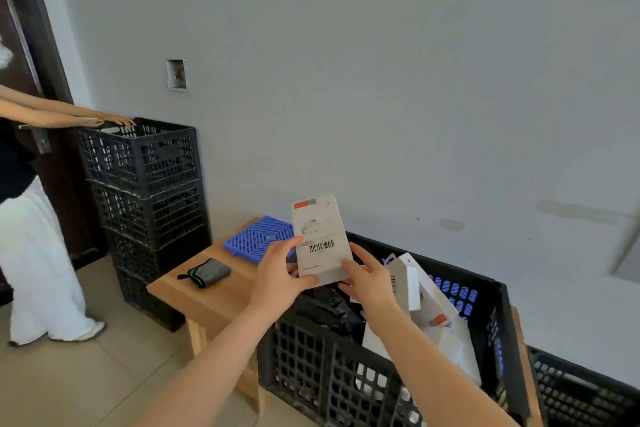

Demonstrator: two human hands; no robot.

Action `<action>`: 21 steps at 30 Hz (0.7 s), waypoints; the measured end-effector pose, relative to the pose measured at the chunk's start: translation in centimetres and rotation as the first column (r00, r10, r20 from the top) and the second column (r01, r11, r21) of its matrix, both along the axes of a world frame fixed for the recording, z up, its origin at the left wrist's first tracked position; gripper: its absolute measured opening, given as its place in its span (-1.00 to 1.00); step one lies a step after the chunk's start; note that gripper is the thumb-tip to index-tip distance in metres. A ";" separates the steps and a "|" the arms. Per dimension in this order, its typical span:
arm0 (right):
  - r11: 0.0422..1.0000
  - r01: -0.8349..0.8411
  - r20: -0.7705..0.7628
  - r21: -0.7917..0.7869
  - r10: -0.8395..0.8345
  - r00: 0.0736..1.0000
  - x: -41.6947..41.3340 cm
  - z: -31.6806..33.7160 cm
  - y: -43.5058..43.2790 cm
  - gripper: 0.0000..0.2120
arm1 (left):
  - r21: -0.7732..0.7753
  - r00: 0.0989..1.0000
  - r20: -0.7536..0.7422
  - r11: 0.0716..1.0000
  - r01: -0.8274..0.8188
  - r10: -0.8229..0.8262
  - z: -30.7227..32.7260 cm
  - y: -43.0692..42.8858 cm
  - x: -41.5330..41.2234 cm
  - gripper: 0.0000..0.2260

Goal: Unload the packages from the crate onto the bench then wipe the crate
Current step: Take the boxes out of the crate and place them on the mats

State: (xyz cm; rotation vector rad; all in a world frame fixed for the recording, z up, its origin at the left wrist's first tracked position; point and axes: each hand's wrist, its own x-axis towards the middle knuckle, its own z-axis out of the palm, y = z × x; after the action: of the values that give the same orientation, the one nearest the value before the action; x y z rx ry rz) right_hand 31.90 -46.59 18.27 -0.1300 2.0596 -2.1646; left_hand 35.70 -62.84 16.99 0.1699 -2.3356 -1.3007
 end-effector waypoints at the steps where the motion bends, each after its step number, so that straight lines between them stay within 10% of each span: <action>1: 1.000 0.000 -0.002 -0.009 0.000 1.000 0.5 0.3 -1.6 -0.62 | 0.011 1.000 -0.005 1.000 -0.005 0.005 0.4 -1.7 0.5 -0.32; 21: 0.964 -0.195 -0.035 0.183 0.204 0.978 -8.6 -1.8 -32.0 -0.48 | 0.037 0.999 0.019 0.998 -0.050 0.049 -0.4 -31.5 -5.1 -0.29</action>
State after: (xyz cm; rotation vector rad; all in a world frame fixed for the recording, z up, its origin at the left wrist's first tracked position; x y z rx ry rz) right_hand 23.29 -78.63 16.51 -0.3619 2.1541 -1.8695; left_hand 30.60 -94.30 16.62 0.2515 -2.3084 -1.3246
